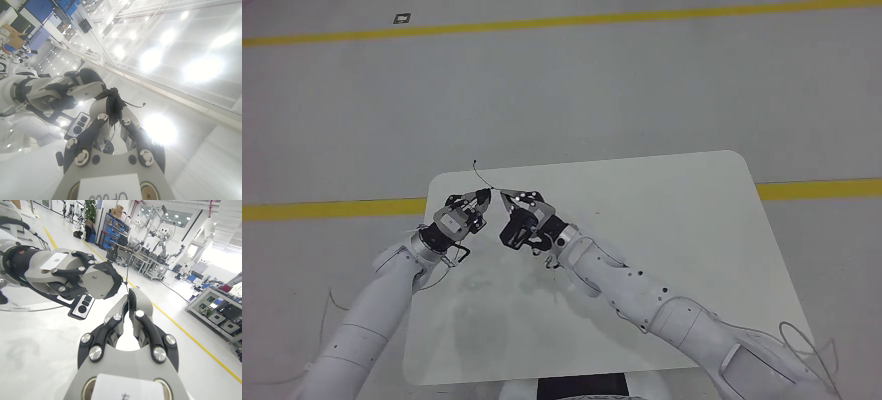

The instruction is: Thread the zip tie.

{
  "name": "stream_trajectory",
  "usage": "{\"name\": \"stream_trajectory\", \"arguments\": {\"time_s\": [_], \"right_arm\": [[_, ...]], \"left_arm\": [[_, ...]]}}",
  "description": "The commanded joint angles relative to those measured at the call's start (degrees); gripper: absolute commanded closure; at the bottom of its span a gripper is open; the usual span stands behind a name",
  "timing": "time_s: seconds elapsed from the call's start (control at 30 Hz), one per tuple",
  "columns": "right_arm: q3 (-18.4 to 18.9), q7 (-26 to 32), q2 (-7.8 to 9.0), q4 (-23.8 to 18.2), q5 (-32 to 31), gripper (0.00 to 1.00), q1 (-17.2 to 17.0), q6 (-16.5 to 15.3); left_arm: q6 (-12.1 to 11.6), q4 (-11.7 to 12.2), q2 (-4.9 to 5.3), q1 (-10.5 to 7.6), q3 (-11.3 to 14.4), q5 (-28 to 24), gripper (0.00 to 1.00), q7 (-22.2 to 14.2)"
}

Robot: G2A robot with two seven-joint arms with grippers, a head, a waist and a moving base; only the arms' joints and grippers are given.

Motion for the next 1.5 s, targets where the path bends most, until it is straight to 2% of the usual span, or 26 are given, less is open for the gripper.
{"name": "stream_trajectory", "arguments": {"time_s": [0.0,1.0,1.47], "right_arm": [[0.00,0.19,0.24,-0.09,0.00,1.00,-0.15,-0.01],[-0.02,2.85,4.46,-2.63,0.00,1.00,-2.22,0.21],[-0.37,4.19,5.90,-3.77,0.00,1.00,-2.67,0.58]], "left_arm": [[0.00,0.00,0.00,0.00,0.00,0.00,1.00,0.00],[0.00,0.00,0.00,0.00,0.00,0.00,1.00,0.00],[0.00,0.00,0.00,0.00,0.00,0.00,1.00,0.00]]}}
